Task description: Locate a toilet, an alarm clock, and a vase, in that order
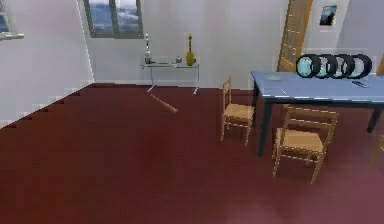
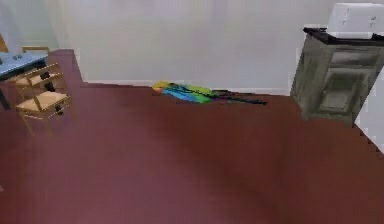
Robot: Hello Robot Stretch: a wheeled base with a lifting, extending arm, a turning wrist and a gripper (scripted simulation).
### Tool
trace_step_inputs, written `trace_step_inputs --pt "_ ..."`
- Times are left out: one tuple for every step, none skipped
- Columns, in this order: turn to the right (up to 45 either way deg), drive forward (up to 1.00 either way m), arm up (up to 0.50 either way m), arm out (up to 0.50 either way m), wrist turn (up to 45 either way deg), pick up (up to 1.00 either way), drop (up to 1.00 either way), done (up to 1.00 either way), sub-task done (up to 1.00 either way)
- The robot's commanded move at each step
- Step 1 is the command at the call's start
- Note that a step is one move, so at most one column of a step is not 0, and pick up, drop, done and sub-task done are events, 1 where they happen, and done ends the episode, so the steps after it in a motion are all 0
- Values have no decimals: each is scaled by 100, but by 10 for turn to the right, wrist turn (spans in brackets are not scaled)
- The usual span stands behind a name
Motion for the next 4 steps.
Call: trace_step_inputs --pt "30 0 0 0 0 0 0 0 0" --pt "0 100 0 0 0 0 0 0 0" --pt "0 100 0 0 0 0 0 0 0" --pt "0 15 0 0 0 0 0 0 0"
